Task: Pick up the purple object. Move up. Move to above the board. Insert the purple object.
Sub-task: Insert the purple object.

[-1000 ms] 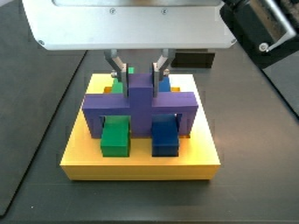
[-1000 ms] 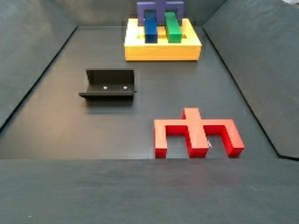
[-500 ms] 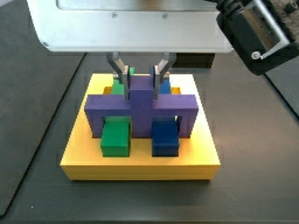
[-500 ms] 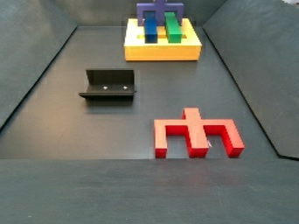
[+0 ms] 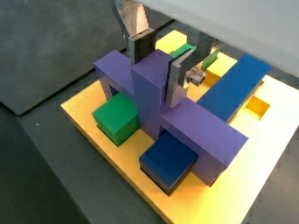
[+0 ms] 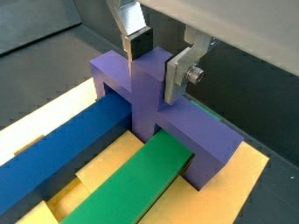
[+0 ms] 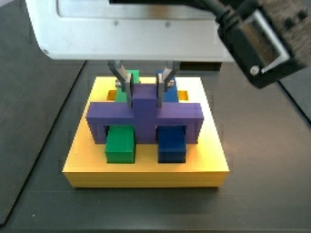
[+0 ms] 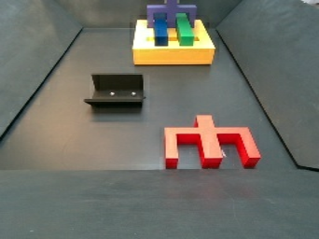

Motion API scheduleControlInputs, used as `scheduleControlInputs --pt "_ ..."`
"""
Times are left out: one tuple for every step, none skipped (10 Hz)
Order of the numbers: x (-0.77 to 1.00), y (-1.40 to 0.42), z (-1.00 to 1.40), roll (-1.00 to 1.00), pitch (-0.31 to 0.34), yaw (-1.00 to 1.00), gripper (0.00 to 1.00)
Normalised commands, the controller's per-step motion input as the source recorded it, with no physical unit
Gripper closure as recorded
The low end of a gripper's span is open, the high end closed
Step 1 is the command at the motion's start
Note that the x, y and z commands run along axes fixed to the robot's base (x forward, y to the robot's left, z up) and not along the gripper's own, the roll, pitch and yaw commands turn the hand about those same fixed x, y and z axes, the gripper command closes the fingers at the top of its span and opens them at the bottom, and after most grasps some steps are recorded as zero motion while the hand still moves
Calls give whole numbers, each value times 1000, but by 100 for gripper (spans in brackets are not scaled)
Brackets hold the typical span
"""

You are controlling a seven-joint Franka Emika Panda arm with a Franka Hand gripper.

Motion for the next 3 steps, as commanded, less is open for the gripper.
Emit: scheduleControlInputs --pt "0 6 -697 -180 -119 0 100" --pt "0 0 -703 -120 -131 0 100" --pt "0 0 0 0 0 0 100"
